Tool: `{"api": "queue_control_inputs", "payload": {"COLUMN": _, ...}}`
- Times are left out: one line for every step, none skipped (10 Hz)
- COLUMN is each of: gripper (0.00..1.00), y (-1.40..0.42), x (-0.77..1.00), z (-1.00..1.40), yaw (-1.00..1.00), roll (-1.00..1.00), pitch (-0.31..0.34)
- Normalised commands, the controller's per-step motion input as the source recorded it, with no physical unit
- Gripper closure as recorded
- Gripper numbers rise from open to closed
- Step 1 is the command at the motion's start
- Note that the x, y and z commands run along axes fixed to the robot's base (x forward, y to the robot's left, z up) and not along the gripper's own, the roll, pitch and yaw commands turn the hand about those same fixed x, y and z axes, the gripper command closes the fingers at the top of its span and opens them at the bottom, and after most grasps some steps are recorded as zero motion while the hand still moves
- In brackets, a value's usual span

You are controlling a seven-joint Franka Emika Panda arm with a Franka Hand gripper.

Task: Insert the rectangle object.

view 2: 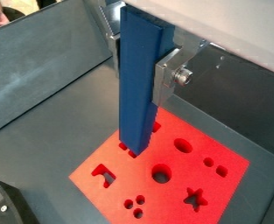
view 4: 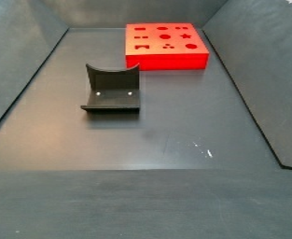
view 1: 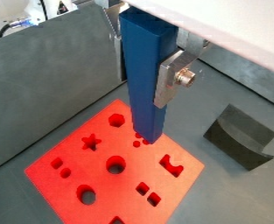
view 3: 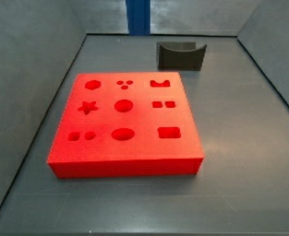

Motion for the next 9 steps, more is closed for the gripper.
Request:
{"api": "queue_control_inputs", "payload": {"gripper": 1.0, "y": -0.02, "x": 0.0, "z": 0.0, "yaw": 0.0, "roll": 0.0, "pitch": 0.0}}
{"api": "queue_control_inputs", "payload": {"gripper": 1.0, "y": -0.41, "x": 0.09, "z": -0.57, "yaw": 0.0, "roll": -0.21, "pitch": -0.083}}
{"api": "queue_control_inputs", "payload": {"gripper": 1.0, "y": -0.54, "x": 0.07, "z": -0.39, "yaw": -0.08, "roll": -0.32, "pitch": -0.059}}
{"api": "queue_control_inputs", "payload": {"gripper": 1.0, "y": -0.61, "x": 0.18, "z": -0.4, "yaw": -0.05, "roll": -0.26, "pitch": -0.076}}
{"api": "queue_control_inputs", "payload": {"gripper": 1.0, "y": -0.7, "x": 0.17, "z": -0.32, "yaw": -0.12, "roll": -0.17, "pitch": -0.139}}
{"api": "queue_control_inputs", "payload": {"gripper": 1.0, "y": -0.65, "x": 0.33, "z": -0.29, "yaw": -0.09, "roll": -0.18, "pitch": -0.089}}
{"api": "queue_control_inputs", "payload": {"gripper": 1.0, "y": -0.63, "x": 0.39, "z": -0.28, "yaw": -0.09, "roll": -0.18, "pitch": -0.07}}
{"api": "queue_control_inputs", "payload": {"gripper": 1.0, "y": -0.55, "x": 0.22, "z": -0.19, "yaw": -0.2, "roll": -0.24, "pitch": -0.06}}
{"api": "queue_control_inputs", "payload": {"gripper": 1.0, "y": 0.0, "x": 0.0, "z": 0.0, "yaw": -0.04, "roll": 0.0, "pitch": -0.02}}
